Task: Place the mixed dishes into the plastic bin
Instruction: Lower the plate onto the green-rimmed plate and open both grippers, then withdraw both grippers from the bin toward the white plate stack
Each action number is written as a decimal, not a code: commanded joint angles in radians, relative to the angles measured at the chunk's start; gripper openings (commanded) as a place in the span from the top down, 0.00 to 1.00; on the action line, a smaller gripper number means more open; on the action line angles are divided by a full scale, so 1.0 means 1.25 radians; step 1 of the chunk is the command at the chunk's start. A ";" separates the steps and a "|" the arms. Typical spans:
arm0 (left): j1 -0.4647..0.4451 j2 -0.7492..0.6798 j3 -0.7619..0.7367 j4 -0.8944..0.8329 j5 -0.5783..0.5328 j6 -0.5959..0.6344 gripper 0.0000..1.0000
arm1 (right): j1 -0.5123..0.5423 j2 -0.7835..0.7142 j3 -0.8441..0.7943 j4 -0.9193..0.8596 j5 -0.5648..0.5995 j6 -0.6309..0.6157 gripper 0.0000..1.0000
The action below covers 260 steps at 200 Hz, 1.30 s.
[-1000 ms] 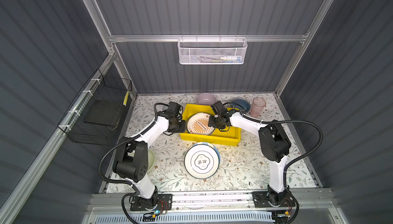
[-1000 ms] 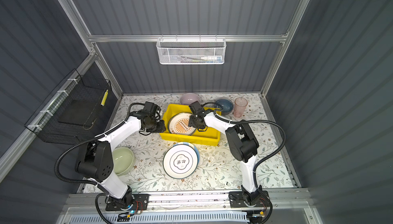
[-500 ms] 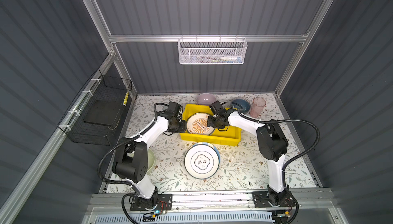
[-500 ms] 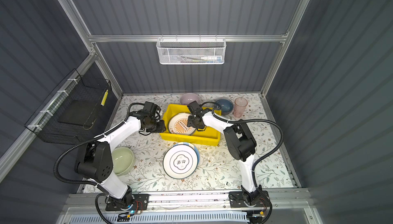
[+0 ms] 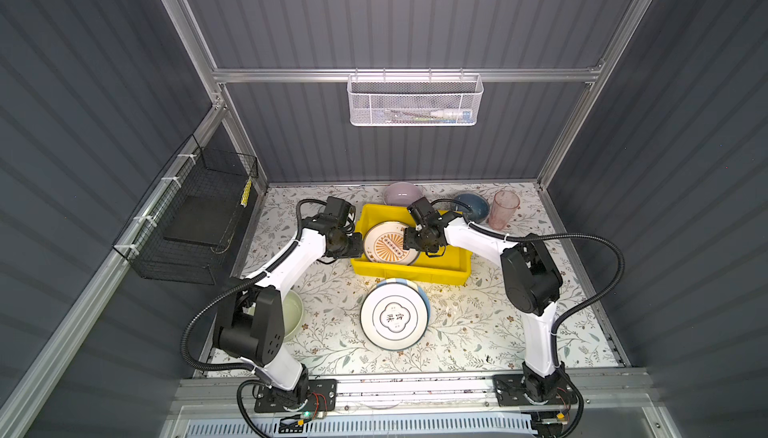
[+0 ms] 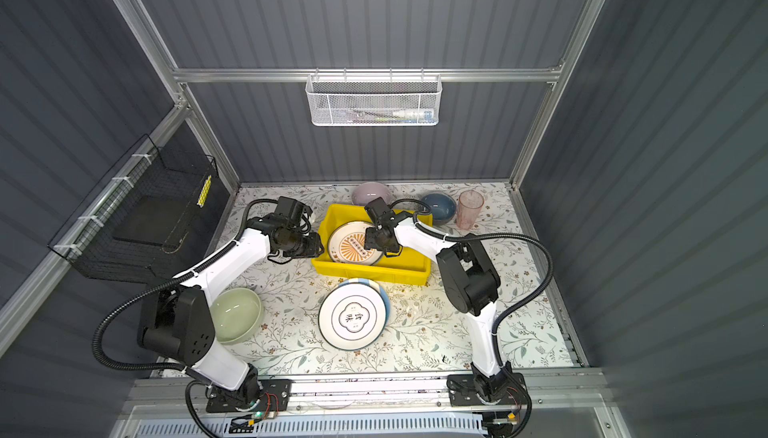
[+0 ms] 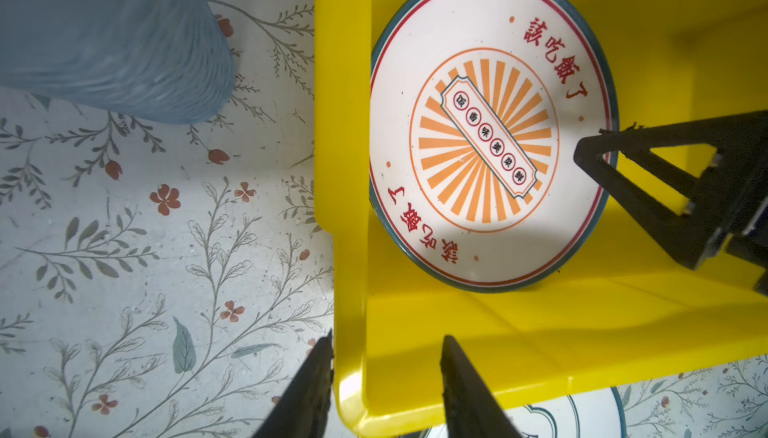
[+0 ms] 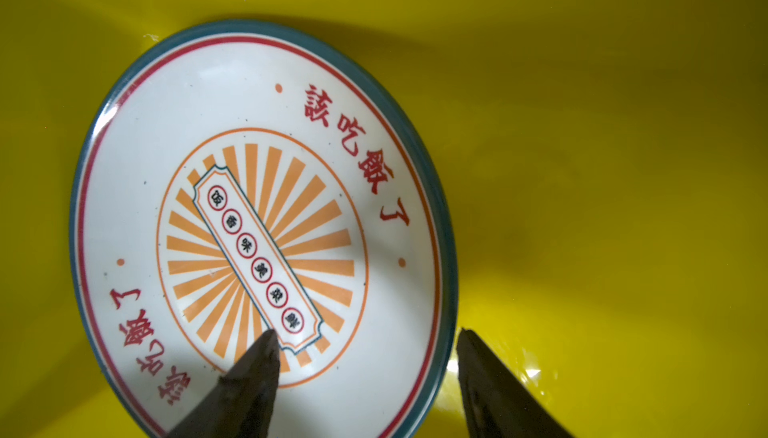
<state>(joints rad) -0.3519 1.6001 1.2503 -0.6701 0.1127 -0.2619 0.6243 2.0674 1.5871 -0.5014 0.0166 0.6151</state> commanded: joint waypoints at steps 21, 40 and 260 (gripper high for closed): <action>-0.002 -0.064 0.017 -0.049 0.012 0.027 0.46 | 0.002 -0.123 -0.030 -0.019 0.028 -0.039 0.31; -0.002 -0.088 0.009 -0.069 0.024 0.035 0.42 | 0.001 -0.171 -0.051 -0.017 0.011 -0.058 0.31; -0.014 -0.345 -0.325 -0.075 0.130 -0.101 0.43 | 0.082 -0.684 -0.617 0.172 -0.189 -0.090 0.34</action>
<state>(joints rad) -0.3595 1.1942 0.8726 -0.7807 0.2562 -0.3378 0.7017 1.2270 0.8639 -0.3218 -0.2169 0.4965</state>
